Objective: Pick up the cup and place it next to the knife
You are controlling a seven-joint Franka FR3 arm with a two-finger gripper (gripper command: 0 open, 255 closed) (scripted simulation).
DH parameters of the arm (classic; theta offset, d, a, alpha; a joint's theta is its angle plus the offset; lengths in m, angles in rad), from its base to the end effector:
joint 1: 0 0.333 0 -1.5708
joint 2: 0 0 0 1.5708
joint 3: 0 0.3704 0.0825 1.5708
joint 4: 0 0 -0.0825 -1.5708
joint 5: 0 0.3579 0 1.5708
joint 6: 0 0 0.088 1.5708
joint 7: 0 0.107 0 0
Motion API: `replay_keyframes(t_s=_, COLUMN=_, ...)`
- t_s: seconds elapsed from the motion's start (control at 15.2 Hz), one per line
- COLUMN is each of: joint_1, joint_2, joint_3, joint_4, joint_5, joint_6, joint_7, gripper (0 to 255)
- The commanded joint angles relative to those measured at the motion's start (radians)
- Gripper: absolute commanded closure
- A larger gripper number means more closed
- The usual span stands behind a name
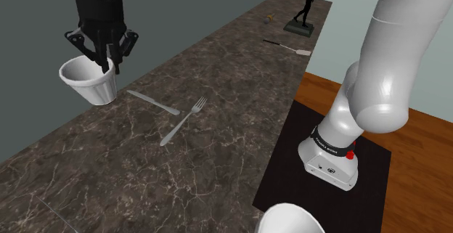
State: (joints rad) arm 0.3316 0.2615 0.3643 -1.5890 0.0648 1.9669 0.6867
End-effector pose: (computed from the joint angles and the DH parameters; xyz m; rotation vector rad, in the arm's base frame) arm 0.5054 0.3904 0.5640 -2.9390 0.0432 -0.0072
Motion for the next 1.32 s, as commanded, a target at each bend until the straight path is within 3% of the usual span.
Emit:
replay_keyframes(t_s=0.0, joint_1=0.002, joint_2=0.008, joint_3=0.000, joint_4=-0.015, joint_5=-0.003, joint_6=0.024, joint_7=0.001, gripper=255)
replay_keyframes(t_s=1.25, joint_1=0.007, joint_2=0.074, joint_3=-0.008, joint_4=-0.185, joint_5=-0.017, joint_6=0.256, joint_7=-0.015, gripper=255)
